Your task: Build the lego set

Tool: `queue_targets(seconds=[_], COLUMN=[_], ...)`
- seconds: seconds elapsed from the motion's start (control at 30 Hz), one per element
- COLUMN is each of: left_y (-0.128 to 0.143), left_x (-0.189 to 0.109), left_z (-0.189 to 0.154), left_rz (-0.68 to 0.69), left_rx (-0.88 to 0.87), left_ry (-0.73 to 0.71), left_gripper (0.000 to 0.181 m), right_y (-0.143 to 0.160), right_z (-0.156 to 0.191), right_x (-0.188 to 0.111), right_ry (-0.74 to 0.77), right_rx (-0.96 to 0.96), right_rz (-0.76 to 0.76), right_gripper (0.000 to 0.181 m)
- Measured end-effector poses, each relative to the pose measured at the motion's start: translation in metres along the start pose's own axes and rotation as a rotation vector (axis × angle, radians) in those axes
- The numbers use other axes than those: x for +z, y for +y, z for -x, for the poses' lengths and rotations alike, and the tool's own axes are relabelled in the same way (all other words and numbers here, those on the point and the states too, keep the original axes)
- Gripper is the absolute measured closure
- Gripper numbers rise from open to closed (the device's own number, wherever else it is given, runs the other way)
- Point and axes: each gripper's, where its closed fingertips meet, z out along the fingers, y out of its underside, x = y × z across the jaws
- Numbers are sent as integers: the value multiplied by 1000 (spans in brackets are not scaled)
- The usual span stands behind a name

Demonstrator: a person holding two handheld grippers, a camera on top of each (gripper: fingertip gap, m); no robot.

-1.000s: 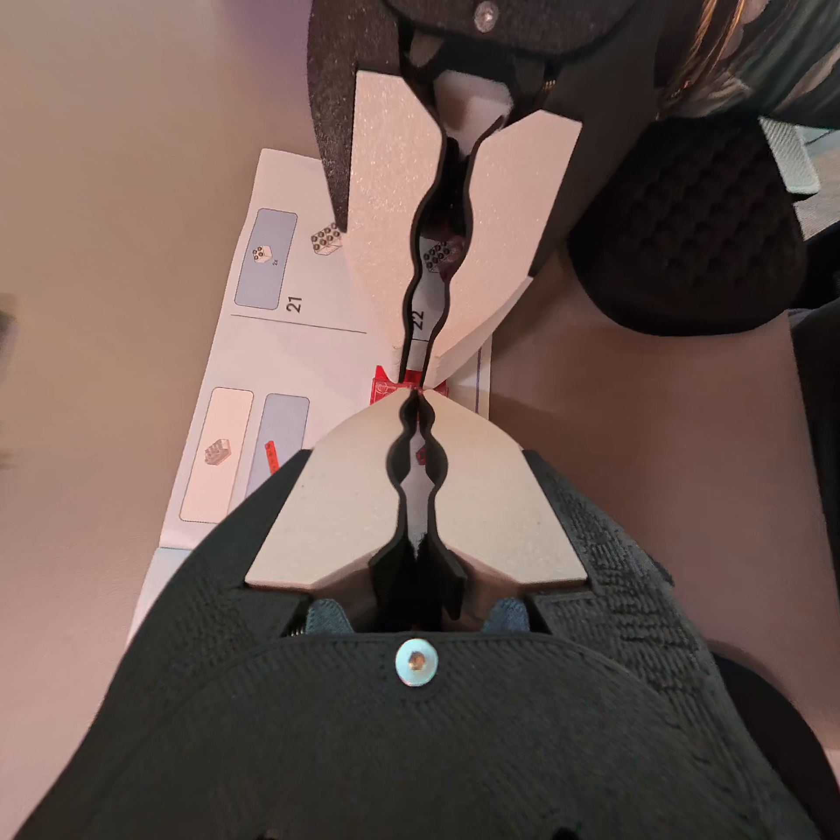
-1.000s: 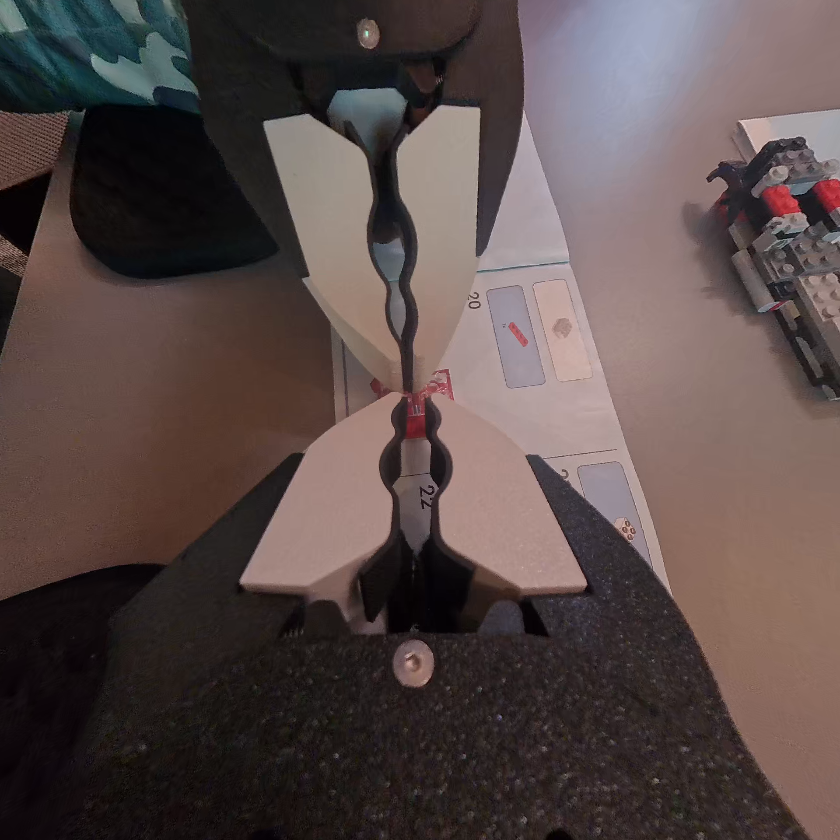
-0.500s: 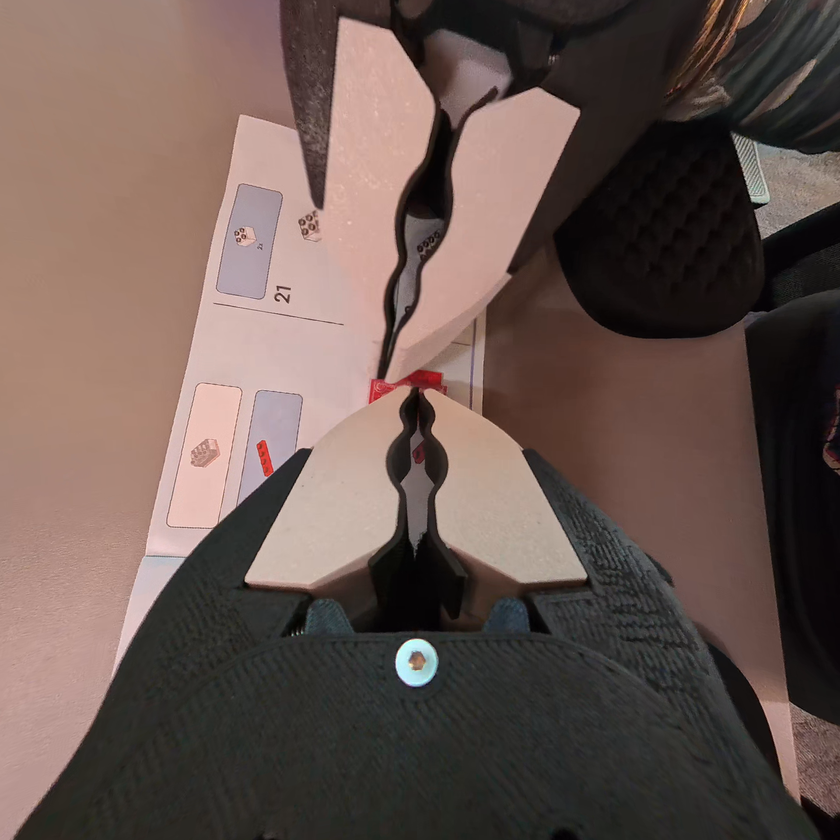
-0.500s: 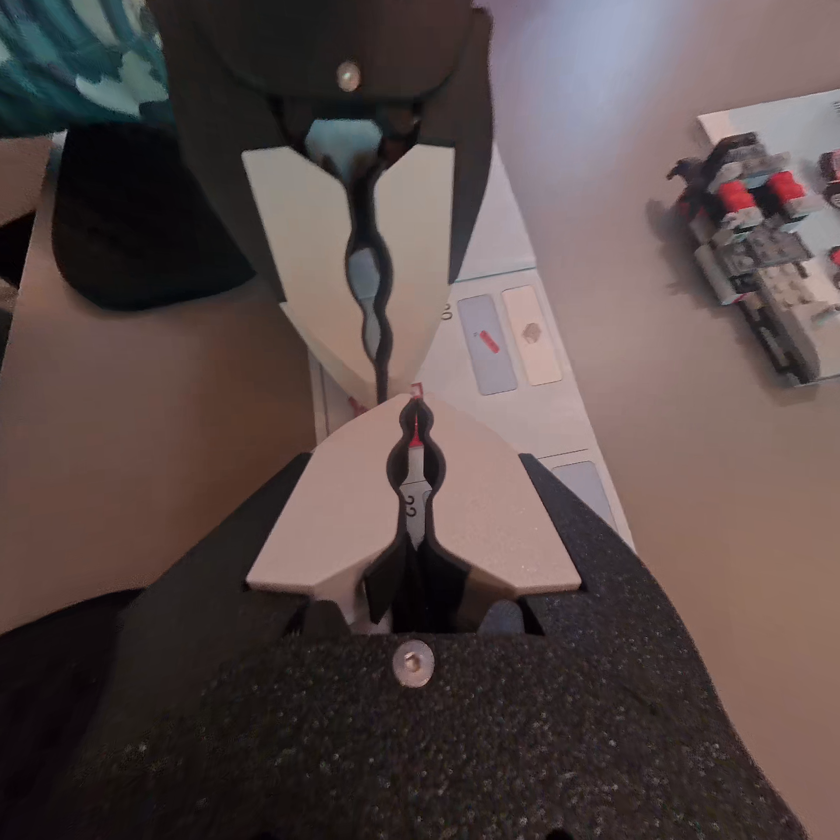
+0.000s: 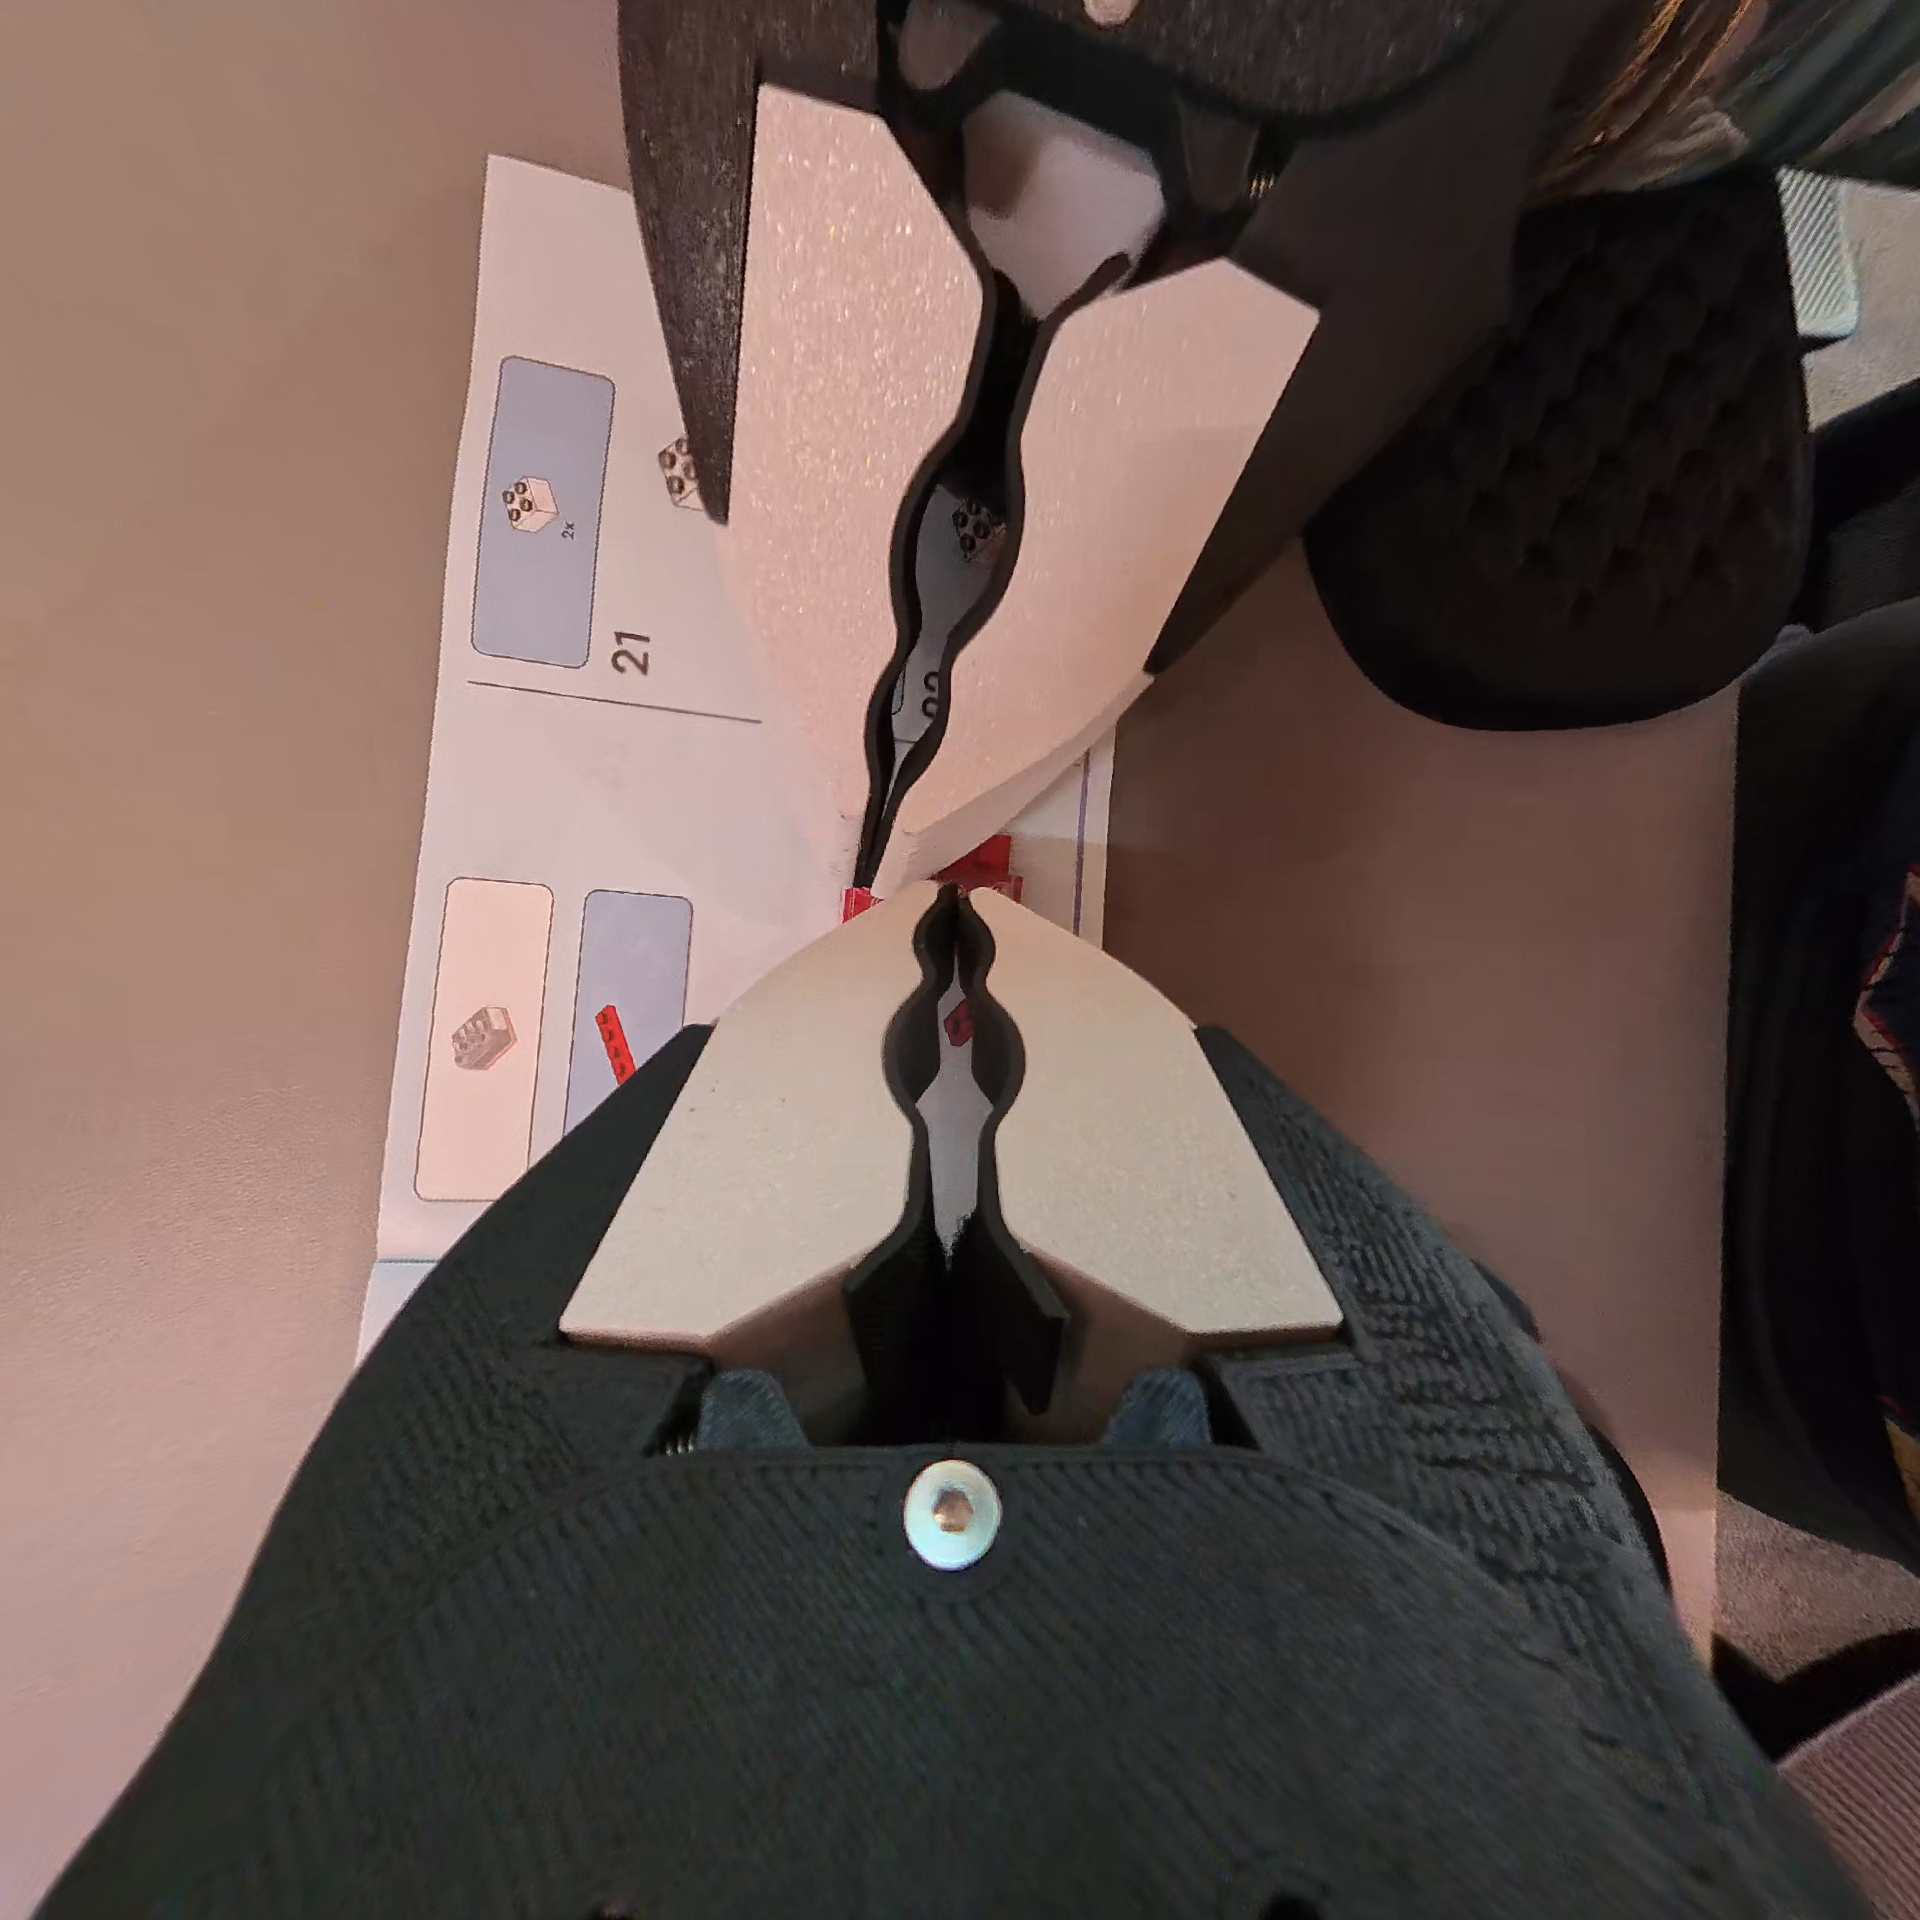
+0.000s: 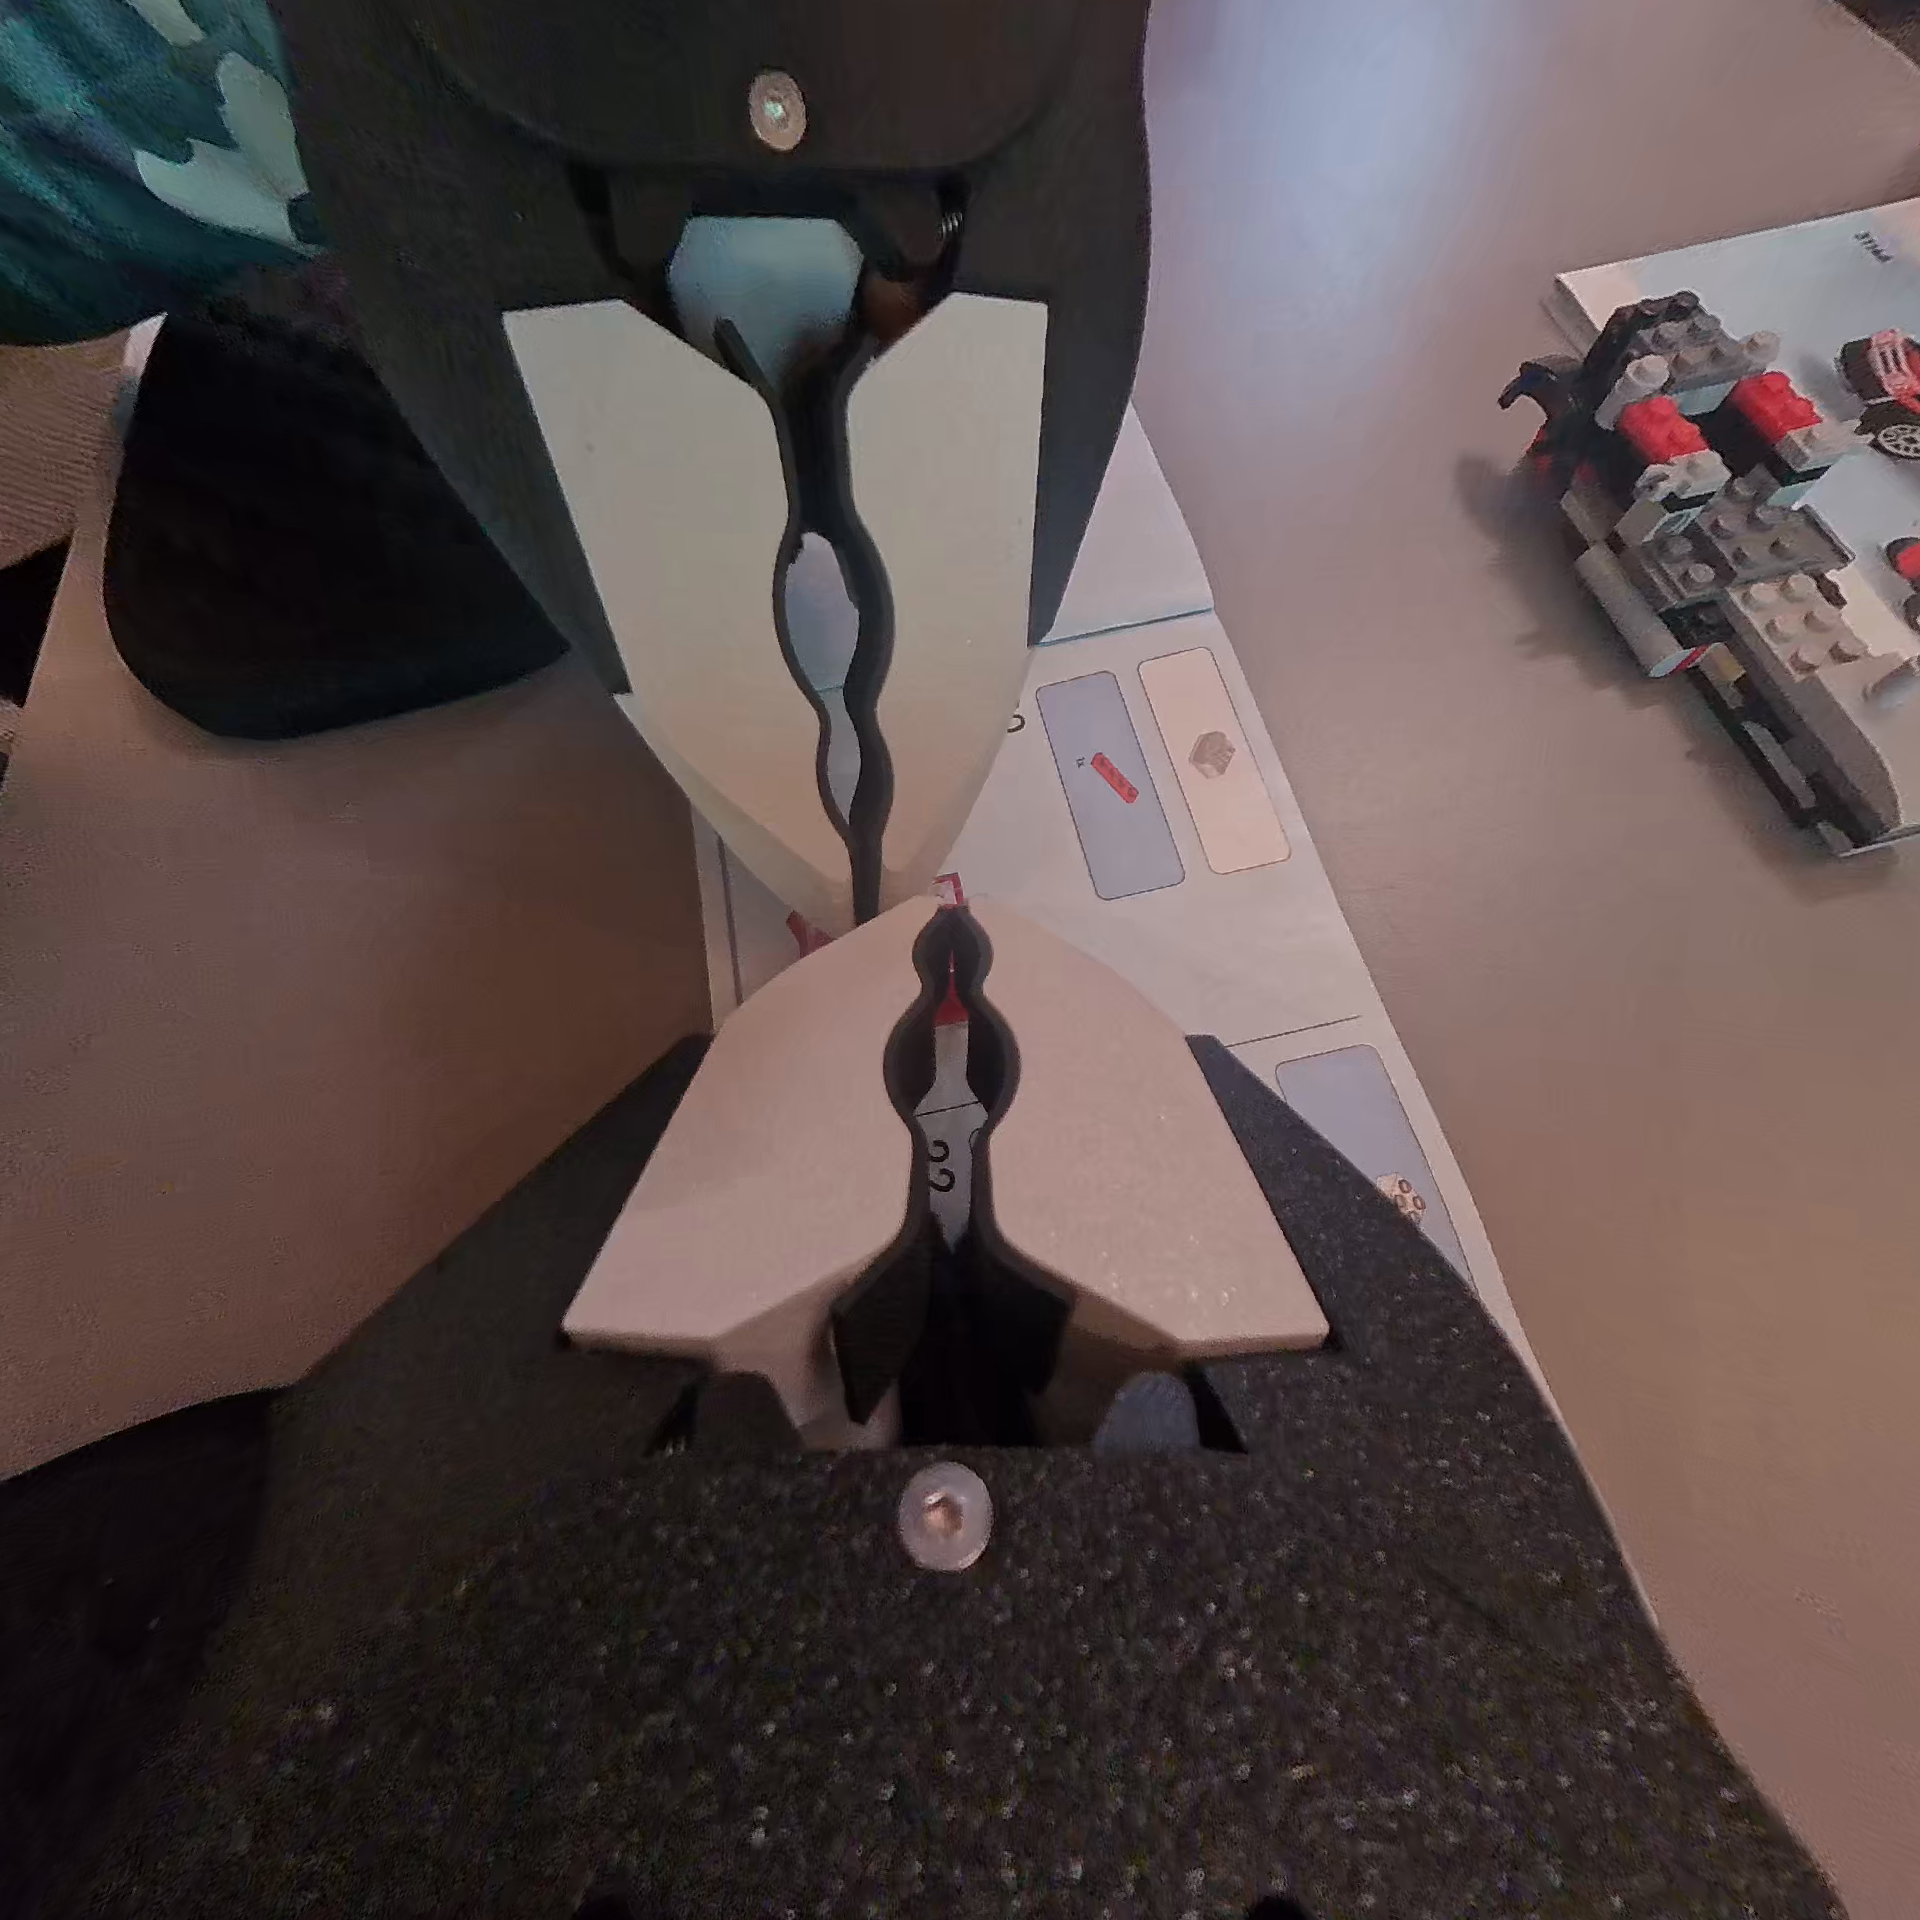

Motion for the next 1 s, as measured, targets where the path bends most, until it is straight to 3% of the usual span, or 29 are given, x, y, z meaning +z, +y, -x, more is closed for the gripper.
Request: queue_targets(seconds=[0.6,0.83,0.93,1.0], left_y=[-1,-2,-4,-12], left_x=[5,5,-1,-13], left_z=[-1,-2,-1,-3], left_rz=[223,145,14,-140], left_rx=[118,117,63,13], left_ry=[-104,-114,-92,-76], left_gripper=[180,181,181,171], right_y=[6,5,-4,-17], right_z=[1,1,0,2], right_x=[-4,-3,-13,-25], right_ry=[21,11,-24,-28], right_rx=[13,31,51,52], right_rz=[-7,-12,-82,-151], right_gripper=[181,181,177,174])
